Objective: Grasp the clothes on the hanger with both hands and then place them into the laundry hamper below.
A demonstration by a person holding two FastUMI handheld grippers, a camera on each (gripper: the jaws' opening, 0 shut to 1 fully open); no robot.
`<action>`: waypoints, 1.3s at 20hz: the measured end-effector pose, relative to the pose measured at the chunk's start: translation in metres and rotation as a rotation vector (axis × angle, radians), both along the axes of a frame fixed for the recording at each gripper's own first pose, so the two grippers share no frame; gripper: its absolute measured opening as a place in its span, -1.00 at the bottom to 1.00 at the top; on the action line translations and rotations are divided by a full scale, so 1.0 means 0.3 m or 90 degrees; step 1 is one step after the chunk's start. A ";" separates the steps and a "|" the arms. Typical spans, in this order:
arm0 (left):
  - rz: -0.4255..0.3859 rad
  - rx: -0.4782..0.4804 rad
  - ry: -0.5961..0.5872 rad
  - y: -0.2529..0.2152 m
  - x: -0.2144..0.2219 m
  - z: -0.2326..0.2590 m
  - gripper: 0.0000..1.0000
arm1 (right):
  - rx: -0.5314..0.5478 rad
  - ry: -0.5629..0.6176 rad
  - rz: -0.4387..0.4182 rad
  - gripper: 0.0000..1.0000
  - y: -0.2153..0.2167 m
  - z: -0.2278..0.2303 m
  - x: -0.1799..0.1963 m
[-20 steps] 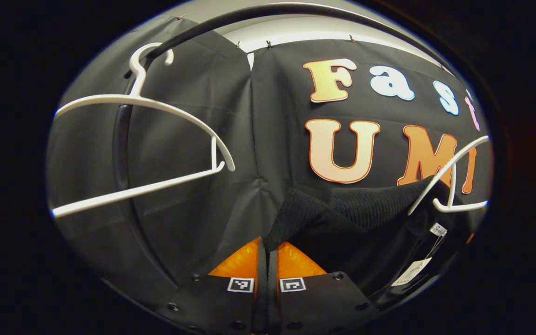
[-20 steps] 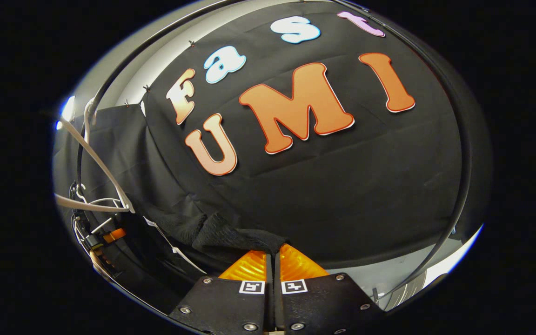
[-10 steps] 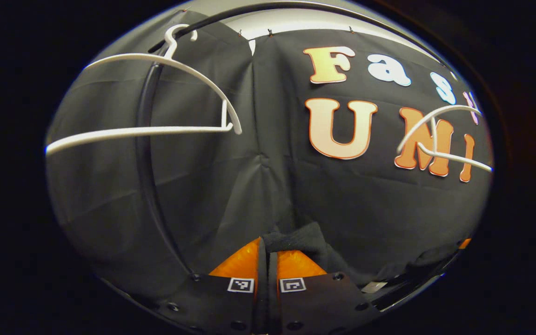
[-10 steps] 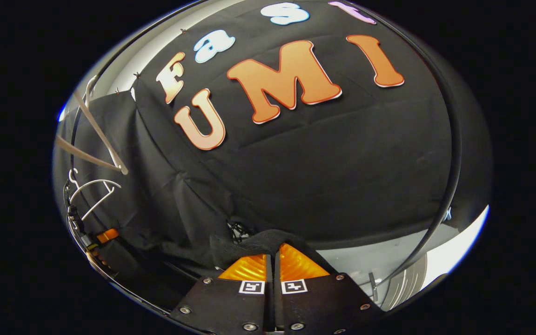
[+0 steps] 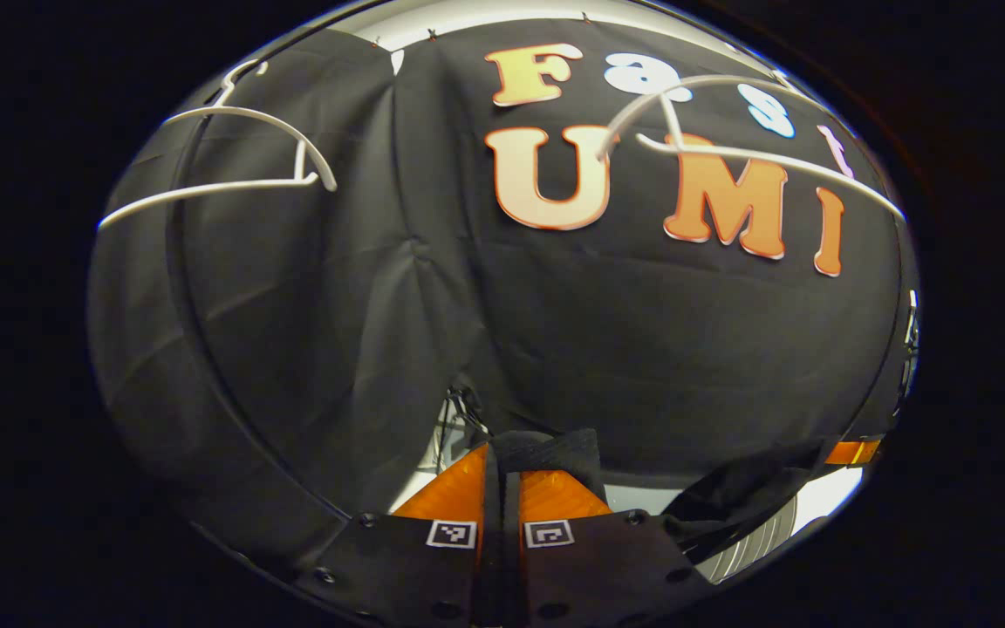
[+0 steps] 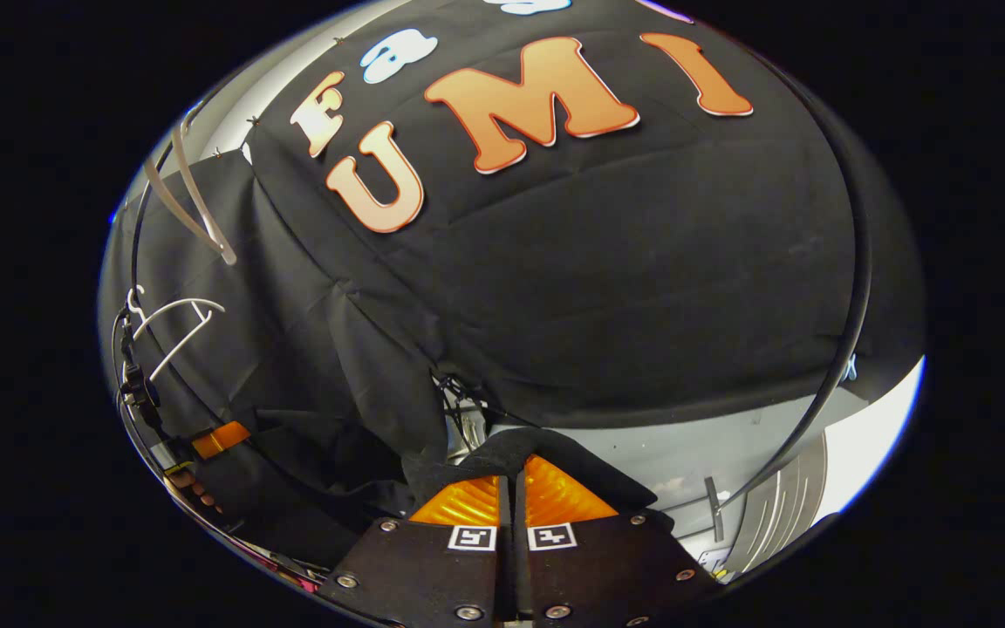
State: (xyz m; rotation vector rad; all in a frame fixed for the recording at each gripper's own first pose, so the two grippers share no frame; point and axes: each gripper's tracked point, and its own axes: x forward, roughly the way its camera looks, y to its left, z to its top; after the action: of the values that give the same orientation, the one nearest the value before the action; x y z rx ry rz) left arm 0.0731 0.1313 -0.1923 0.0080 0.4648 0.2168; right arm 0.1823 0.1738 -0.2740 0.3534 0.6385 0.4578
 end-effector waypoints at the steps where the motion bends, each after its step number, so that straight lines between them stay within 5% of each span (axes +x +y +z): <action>1: -0.005 -0.011 0.016 -0.031 -0.002 -0.046 -0.88 | 0.001 0.010 0.001 -1.00 0.009 -0.029 -0.007; 6: -0.029 -0.067 0.103 -0.153 -0.014 -0.273 -0.87 | -0.032 0.061 0.015 -1.00 0.031 -0.217 -0.063; 17: -0.067 -0.091 0.310 -0.317 -0.084 -0.782 -0.87 | -0.116 0.175 0.016 -1.00 0.114 -0.582 -0.159; 26: -0.059 -0.098 0.399 -0.321 -0.120 -0.876 -0.78 | -0.204 0.250 0.027 -0.84 0.180 -0.782 -0.210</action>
State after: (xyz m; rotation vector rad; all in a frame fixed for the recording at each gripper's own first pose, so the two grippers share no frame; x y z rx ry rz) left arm 0.0371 0.0349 -0.4551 -0.0542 1.1017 0.0817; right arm 0.1193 0.2278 -0.5085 0.1238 1.0873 0.3204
